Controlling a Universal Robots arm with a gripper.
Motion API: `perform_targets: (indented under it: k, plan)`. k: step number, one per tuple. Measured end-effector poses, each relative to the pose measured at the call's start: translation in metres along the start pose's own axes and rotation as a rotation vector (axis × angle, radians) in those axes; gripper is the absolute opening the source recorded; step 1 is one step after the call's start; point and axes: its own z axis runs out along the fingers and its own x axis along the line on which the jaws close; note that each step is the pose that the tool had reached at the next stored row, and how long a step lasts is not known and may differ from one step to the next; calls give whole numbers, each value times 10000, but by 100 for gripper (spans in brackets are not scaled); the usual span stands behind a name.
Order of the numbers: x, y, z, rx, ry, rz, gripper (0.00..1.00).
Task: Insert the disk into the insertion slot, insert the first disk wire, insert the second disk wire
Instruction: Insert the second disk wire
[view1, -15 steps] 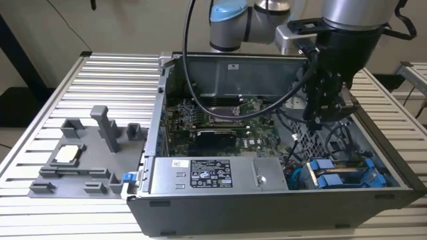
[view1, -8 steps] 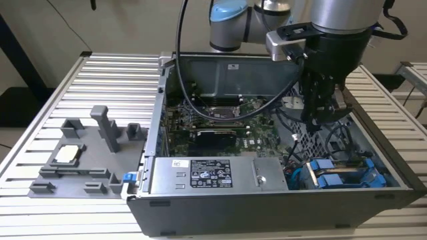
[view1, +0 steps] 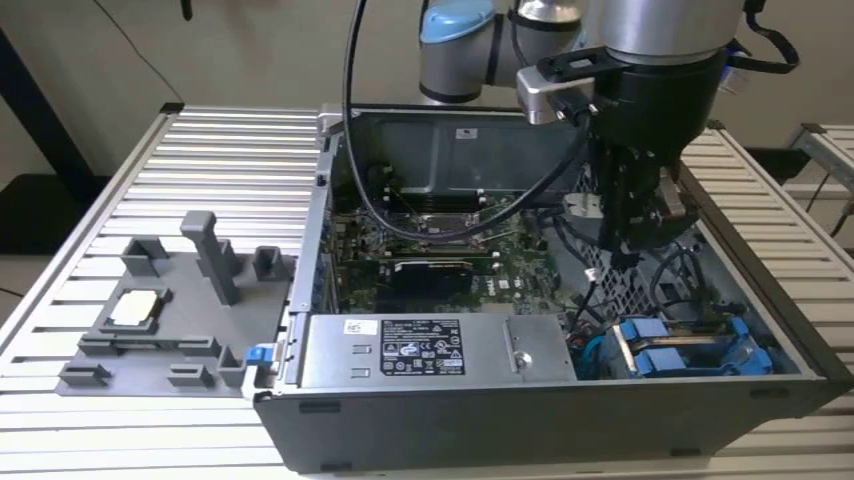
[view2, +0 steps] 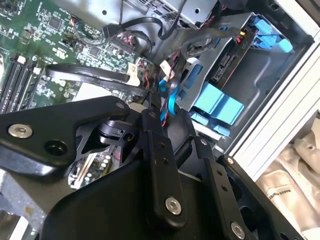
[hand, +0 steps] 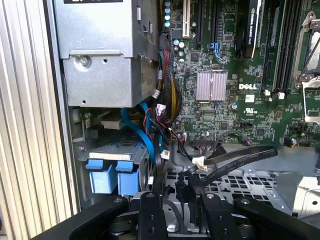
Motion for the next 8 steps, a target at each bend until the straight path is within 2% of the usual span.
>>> perform_targets:
  k: [4, 6, 8]
  plan:
    - [-28, 88, -12, 284, 5, 29, 34]
    - [-44, 103, -12, 425, 10, 35, 34]
    - [-65, 106, -8, 546, 45, 7, 34]
